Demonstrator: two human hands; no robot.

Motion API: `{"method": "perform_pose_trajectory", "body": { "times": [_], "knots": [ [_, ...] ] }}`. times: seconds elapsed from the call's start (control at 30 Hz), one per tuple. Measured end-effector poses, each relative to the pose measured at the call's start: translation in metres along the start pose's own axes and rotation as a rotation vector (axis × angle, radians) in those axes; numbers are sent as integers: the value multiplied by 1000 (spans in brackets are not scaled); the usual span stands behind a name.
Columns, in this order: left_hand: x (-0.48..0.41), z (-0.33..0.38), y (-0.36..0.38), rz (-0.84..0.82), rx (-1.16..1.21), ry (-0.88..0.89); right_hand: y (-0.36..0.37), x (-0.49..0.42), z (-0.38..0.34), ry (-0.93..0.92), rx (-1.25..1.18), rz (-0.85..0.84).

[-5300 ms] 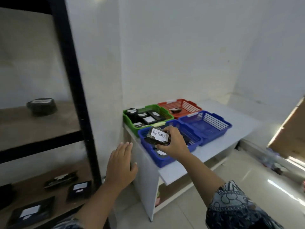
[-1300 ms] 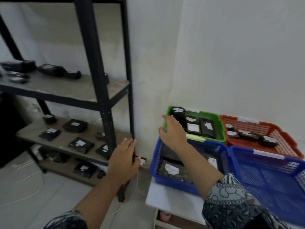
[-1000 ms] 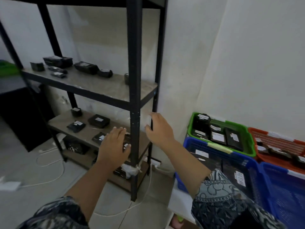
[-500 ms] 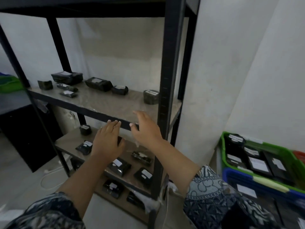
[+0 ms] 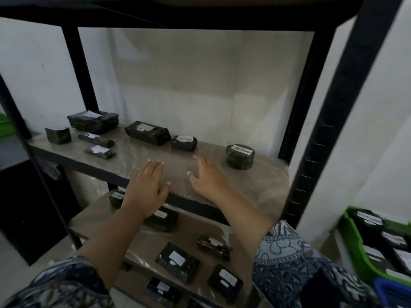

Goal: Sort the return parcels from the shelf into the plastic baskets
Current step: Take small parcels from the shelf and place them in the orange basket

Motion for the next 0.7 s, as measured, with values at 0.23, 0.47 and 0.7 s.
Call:
{"method": "perform_pose_trajectory", "body": {
  "times": [0.23, 0.47, 0.7],
  "knots": [
    [-60, -66, -2, -151, 55, 118, 23, -79, -11, 176, -9, 67],
    [-59, -91, 19, -187, 67, 262, 42, -132, -10, 280, 58, 115],
    [-61, -94, 21, -121, 103, 306, 58, -139, 0, 288, 33, 164]
  ]
}}
Point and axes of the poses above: each hand's wrist, its own x-axis away from the middle knuckle, its own y-axis out of the palm, z = x × y, the point moved 6 cm from there along -x, towards the middle knuckle, and after that the axes turned 13 degrees about x, right-handed, at the moved point
